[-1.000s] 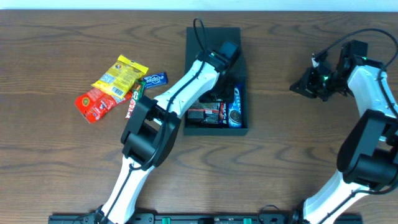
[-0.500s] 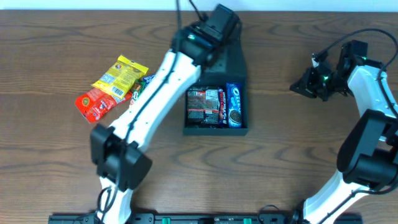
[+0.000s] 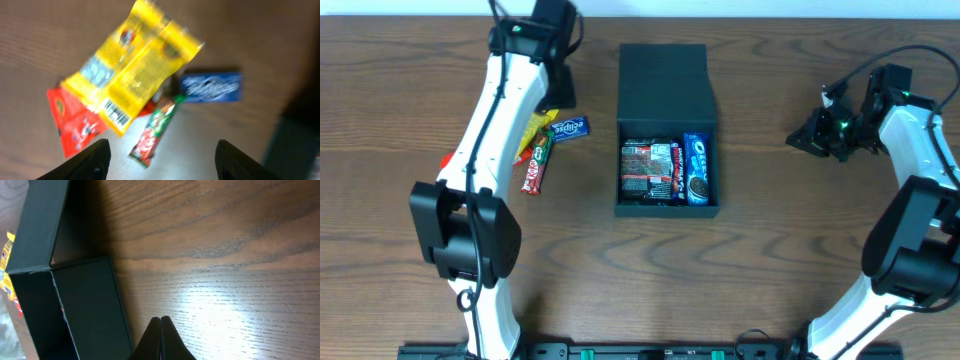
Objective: Pack container
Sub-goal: 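Lift the left gripper back to the remaining snacks, then grasp the green Milo bar with the left gripper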
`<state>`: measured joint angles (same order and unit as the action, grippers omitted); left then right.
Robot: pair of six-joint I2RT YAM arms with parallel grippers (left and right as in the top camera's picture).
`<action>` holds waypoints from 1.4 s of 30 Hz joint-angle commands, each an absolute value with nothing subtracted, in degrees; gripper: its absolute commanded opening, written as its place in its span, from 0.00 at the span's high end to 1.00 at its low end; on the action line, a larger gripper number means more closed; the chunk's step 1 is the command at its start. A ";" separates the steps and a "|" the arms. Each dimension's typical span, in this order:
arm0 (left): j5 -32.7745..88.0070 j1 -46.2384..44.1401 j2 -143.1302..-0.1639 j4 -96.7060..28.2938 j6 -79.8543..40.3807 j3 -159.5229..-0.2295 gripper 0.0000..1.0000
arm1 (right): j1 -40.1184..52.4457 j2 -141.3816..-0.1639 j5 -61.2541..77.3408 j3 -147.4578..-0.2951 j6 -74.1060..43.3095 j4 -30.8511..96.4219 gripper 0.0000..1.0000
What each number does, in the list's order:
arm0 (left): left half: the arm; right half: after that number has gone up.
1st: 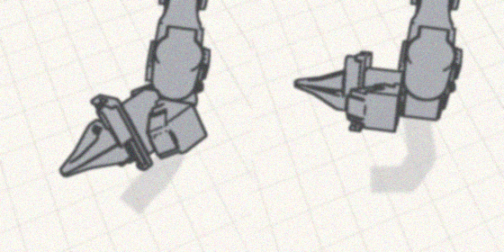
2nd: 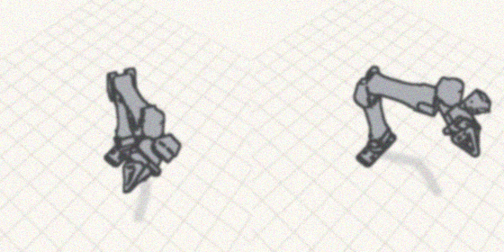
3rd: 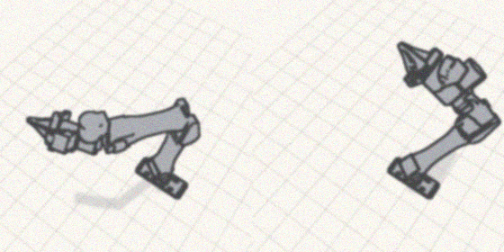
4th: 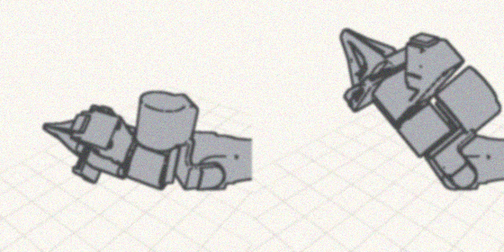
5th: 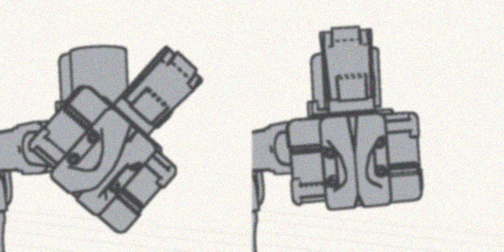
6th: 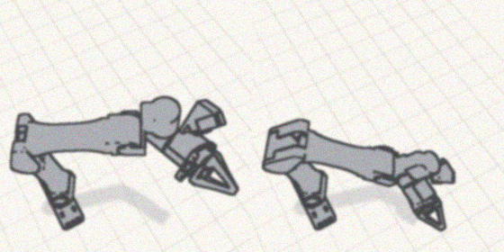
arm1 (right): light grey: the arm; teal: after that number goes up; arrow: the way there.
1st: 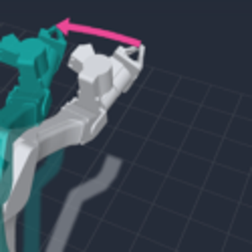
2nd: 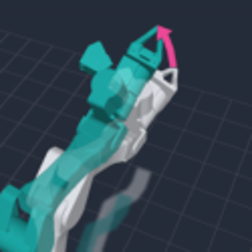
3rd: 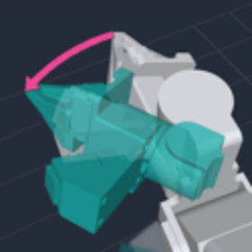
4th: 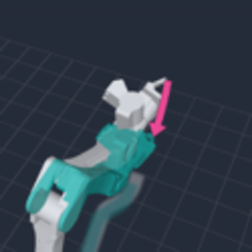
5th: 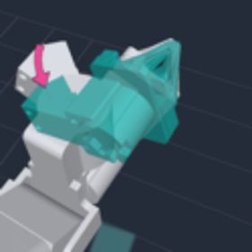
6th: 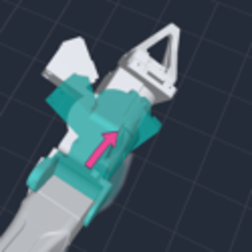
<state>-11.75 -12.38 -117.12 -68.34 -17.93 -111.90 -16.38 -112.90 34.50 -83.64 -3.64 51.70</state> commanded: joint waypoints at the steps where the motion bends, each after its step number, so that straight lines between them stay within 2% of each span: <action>1: -9.50 -11.99 -117.75 -67.77 -15.05 -106.08 0.35 | -16.10 -112.71 34.70 -84.75 -2.70 51.42 0.99; 14: -4.27 -10.07 -117.75 -55.44 -10.63 -88.88 0.36 | -16.10 -112.71 34.70 -84.75 -2.68 51.40 0.98; 23: -4.19 -8.91 -117.75 -47.68 -6.59 -83.72 0.28 | -16.08 -112.71 34.74 -84.75 -2.68 50.96 0.98; 24: -4.21 -8.91 -117.75 -47.07 -6.37 -83.42 0.27 | -16.08 -112.71 34.79 -84.75 -2.68 50.96 0.95; 26: -4.21 -8.91 -117.75 -45.65 -6.35 -82.56 0.23 | -16.08 -112.71 35.00 -84.75 -2.63 50.98 0.63; 27: -4.19 -8.91 -117.75 -45.08 -6.35 -82.13 0.22 | -16.08 -112.71 35.00 -84.75 -2.61 51.03 0.55; 30: -4.10 -8.91 -117.75 -43.75 -6.13 -81.06 0.21 | -16.05 -112.71 35.59 -84.75 -2.44 51.09 0.18; 31: -3.73 -8.91 -117.75 -43.27 -5.72 -80.66 0.21 | -16.05 -112.71 36.29 -84.75 -2.42 51.07 0.09; 33: -2.96 -8.91 -117.75 -42.48 -5.50 -80.09 0.21 | -16.05 -112.71 38.04 -84.75 -1.63 50.96 0.02; 35: -2.90 -8.91 -117.75 -42.00 -5.50 -79.81 0.23 | -16.05 -112.71 38.46 -84.75 -1.61 50.92 0.01; 42: -2.92 -8.91 -117.75 -40.84 -5.50 -79.13 0.49 | -16.03 -112.71 38.46 -84.75 -1.63 51.03 0.01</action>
